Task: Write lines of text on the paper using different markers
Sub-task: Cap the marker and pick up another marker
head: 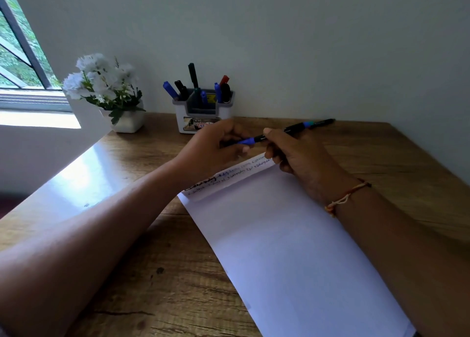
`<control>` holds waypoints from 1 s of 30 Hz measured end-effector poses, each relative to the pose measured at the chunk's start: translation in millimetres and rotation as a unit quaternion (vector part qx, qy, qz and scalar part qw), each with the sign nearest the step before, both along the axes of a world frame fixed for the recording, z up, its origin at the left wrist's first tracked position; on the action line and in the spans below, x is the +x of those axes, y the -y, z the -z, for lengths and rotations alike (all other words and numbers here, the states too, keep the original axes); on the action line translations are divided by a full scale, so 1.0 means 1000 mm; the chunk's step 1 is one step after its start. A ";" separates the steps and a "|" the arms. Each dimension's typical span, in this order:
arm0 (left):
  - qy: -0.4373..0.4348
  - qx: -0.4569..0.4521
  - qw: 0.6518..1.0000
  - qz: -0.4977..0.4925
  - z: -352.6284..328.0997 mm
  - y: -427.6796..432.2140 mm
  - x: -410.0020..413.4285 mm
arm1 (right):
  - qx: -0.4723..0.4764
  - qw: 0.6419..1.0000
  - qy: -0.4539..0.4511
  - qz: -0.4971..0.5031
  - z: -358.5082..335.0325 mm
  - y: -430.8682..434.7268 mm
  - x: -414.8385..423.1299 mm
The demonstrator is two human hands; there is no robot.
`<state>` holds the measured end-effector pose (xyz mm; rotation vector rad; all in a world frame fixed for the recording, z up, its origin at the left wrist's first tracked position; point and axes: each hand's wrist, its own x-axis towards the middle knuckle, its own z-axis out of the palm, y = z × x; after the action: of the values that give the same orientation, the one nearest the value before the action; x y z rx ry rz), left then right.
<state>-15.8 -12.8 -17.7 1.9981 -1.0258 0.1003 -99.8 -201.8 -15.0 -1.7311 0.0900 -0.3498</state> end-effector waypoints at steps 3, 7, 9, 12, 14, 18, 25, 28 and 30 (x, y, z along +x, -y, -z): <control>0.021 -0.007 1.000 0.004 0.001 0.001 -0.002 | 0.017 1.000 -0.018 0.010 -0.001 -0.003 -0.001; 0.009 -0.030 0.999 0.021 -0.001 0.002 -0.006 | 0.030 0.999 -0.031 0.008 -0.001 -0.005 0.001; -0.005 -0.046 0.998 0.039 -0.005 0.002 -0.009 | 0.025 0.999 -0.027 0.004 -0.002 -0.007 0.001; -0.042 -0.077 0.995 0.052 -0.010 0.000 -0.012 | -0.003 1.000 -0.012 -0.011 -0.003 -0.009 0.001; -0.058 -0.075 0.994 0.056 -0.013 -0.002 -0.013 | -0.028 0.999 0.000 -0.024 -0.003 -0.009 0.001; -0.097 -0.076 0.990 0.062 -0.010 -0.003 -0.014 | -0.064 0.997 0.006 -0.037 -0.002 -0.005 0.001; 0.031 -0.143 0.987 -0.073 -0.014 -0.008 -0.008 | -0.035 0.998 0.055 0.009 0.002 0.000 0.008; 0.115 -0.230 0.950 -0.178 -0.023 -0.018 0.001 | -0.114 0.989 0.090 0.035 0.008 0.010 0.008; 0.147 -0.277 0.920 -0.235 -0.034 -0.025 0.011 | -0.174 0.981 0.082 0.033 0.014 0.014 0.009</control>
<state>-5.1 11.9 16.0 1.6784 -0.5731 0.8762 -90.4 -215.6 -29.1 -2.0389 -0.0354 -0.5825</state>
